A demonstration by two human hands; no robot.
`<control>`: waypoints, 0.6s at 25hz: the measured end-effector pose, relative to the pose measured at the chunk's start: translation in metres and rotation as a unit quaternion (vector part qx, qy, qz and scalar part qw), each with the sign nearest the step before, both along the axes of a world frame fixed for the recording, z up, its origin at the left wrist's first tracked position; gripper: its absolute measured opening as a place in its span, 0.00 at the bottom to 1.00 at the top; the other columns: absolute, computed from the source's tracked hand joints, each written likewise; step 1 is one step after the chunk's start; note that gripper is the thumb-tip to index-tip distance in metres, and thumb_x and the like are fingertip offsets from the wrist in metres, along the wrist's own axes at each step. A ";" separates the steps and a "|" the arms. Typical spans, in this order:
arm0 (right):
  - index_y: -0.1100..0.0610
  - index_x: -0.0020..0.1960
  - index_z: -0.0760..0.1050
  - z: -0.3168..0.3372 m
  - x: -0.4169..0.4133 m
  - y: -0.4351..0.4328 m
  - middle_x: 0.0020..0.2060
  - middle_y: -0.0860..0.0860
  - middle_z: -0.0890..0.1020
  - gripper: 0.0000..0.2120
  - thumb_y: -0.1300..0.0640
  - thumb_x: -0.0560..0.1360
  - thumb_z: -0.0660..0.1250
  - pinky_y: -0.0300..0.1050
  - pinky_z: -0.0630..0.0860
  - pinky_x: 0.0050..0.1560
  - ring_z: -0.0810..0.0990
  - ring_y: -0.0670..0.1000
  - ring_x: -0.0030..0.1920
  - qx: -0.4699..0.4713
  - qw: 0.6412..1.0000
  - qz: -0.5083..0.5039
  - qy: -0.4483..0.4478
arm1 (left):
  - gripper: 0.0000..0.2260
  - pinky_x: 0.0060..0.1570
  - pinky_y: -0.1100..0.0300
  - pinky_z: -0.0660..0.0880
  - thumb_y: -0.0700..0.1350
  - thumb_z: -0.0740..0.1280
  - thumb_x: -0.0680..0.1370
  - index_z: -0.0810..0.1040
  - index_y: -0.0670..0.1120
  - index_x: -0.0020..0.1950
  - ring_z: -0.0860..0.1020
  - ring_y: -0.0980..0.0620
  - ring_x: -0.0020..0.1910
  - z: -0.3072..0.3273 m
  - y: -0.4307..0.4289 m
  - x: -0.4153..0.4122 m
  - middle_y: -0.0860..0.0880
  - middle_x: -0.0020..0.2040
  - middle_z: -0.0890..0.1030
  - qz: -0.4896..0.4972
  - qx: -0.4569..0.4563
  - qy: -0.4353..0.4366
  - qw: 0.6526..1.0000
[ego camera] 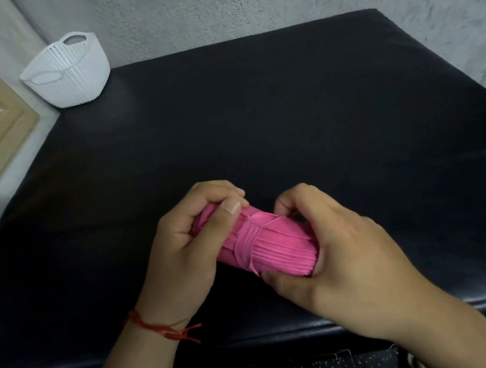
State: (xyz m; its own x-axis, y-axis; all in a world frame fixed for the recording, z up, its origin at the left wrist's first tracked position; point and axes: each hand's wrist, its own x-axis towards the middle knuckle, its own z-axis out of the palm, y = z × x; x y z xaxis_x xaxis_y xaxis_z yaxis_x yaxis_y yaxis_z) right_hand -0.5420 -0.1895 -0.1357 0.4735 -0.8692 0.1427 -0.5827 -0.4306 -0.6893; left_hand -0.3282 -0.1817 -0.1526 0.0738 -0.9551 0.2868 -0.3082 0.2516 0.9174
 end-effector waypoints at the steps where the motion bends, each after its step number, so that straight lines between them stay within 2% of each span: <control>1: 0.43 0.57 0.67 0.000 -0.001 -0.001 0.50 0.41 0.78 0.28 0.39 0.67 0.81 0.39 0.76 0.34 0.82 0.45 0.43 0.016 1.000 -0.002 -0.013 | 0.08 0.63 0.60 0.74 0.44 0.66 0.82 0.83 0.43 0.50 0.81 0.46 0.62 -0.001 0.000 0.000 0.46 0.55 0.83 0.007 -0.003 0.001 1.000; 4: 0.44 0.52 0.68 -0.001 -0.001 -0.002 0.49 0.43 0.79 0.27 0.40 0.65 0.83 0.42 0.78 0.33 0.82 0.48 0.41 0.038 0.999 -0.013 -0.034 | 0.09 0.66 0.56 0.73 0.42 0.64 0.83 0.84 0.43 0.50 0.80 0.45 0.63 -0.003 -0.001 0.000 0.46 0.55 0.83 0.008 0.011 0.030 0.999; 8: 0.43 0.49 0.69 -0.002 -0.002 -0.003 0.49 0.43 0.80 0.26 0.40 0.65 0.83 0.45 0.80 0.35 0.83 0.48 0.42 0.055 0.997 -0.023 -0.056 | 0.09 0.63 0.56 0.74 0.43 0.64 0.83 0.84 0.46 0.49 0.81 0.48 0.61 0.002 -0.002 -0.005 0.47 0.54 0.84 0.041 0.016 0.055 0.998; 10: 0.41 0.55 0.70 -0.003 -0.002 -0.002 0.52 0.40 0.80 0.27 0.39 0.66 0.83 0.42 0.80 0.37 0.83 0.45 0.45 0.059 0.995 -0.027 -0.069 | 0.10 0.60 0.54 0.76 0.44 0.64 0.84 0.85 0.48 0.48 0.83 0.51 0.57 0.004 -0.001 -0.011 0.50 0.52 0.85 0.087 0.028 0.060 0.994; 11: 0.40 0.60 0.70 -0.004 -0.002 -0.002 0.55 0.37 0.79 0.28 0.37 0.68 0.81 0.40 0.80 0.38 0.82 0.42 0.48 0.030 0.998 -0.025 -0.052 | 0.10 0.58 0.54 0.78 0.44 0.64 0.84 0.84 0.49 0.48 0.83 0.52 0.54 0.006 -0.001 -0.015 0.51 0.51 0.86 0.115 0.037 0.057 0.991; 13: 0.36 0.69 0.67 -0.009 0.000 -0.002 0.61 0.33 0.75 0.32 0.31 0.70 0.75 0.39 0.80 0.46 0.79 0.38 0.54 -0.067 0.997 -0.020 0.033 | 0.11 0.54 0.58 0.79 0.45 0.63 0.85 0.83 0.50 0.49 0.83 0.55 0.52 0.009 0.002 -0.022 0.53 0.49 0.85 0.161 0.037 0.024 0.986; 15: 0.37 0.75 0.66 -0.011 0.003 -0.002 0.64 0.32 0.73 0.38 0.24 0.69 0.70 0.42 0.76 0.55 0.75 0.38 0.58 -0.113 0.990 -0.030 0.076 | 0.10 0.52 0.61 0.78 0.46 0.62 0.86 0.82 0.51 0.51 0.82 0.55 0.53 0.014 0.006 -0.029 0.54 0.50 0.84 0.174 0.017 -0.006 0.985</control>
